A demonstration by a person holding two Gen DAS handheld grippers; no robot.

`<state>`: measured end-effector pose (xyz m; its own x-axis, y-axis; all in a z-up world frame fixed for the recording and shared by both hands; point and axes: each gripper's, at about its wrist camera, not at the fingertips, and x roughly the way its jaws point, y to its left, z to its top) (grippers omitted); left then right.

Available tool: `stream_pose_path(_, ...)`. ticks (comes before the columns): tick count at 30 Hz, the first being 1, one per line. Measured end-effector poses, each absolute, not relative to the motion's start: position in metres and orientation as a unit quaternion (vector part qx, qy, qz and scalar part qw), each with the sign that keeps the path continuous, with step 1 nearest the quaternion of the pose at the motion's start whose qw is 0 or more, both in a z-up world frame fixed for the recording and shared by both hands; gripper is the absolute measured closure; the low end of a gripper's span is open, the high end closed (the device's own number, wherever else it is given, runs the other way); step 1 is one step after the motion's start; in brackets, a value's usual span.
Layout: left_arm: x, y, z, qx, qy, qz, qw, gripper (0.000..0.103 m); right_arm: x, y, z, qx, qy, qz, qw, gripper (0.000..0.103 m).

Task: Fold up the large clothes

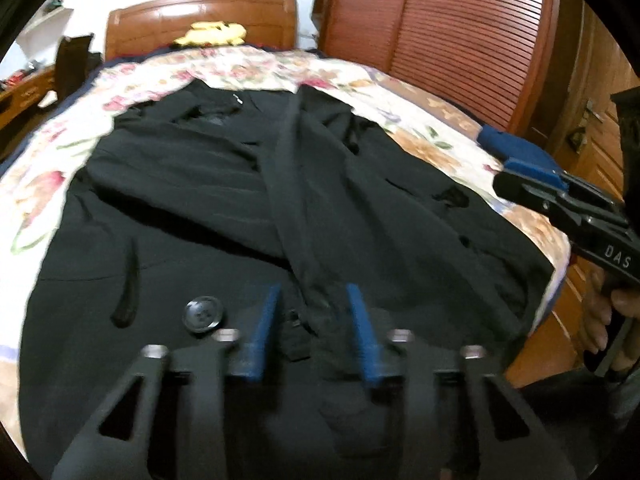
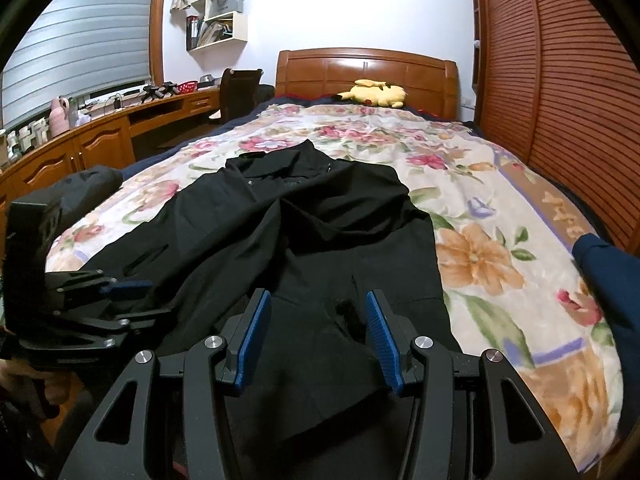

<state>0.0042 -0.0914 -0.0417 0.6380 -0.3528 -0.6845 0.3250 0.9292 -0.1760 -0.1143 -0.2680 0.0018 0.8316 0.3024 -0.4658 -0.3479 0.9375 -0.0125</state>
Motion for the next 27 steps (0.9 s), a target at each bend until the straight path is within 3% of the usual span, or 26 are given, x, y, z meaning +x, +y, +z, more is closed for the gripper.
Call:
stream_pose_path(3,0.002,-0.091,-0.026,0.009,0.371,-0.188,0.91,0.088,-0.114,-0.271,0.004,-0.043,0.232,0.17,0.957,0.052)
stream_pose_path(10,0.016,-0.047,0.033,0.051,0.323,-0.115,0.938,0.089,-0.11,-0.269,0.003,-0.038,0.231,0.166,0.958,0.052)
stream_pose_path(16,0.048,-0.006,0.043,0.061,0.325,-0.059,0.942,0.089,-0.108,-0.264,0.001,-0.045,0.233,0.165,0.958,0.052)
stream_pose_path(21,0.044,0.014,0.034,0.04,0.327,-0.053,0.943,0.058,-0.105,-0.261,0.0,-0.051,0.236,0.164,0.956,0.052)
stream_pose_path(27,0.028,0.003,0.015,0.053,0.337,-0.078,0.937,0.058,-0.101,-0.261,-0.001,-0.053,0.24,0.165,0.955,0.052)
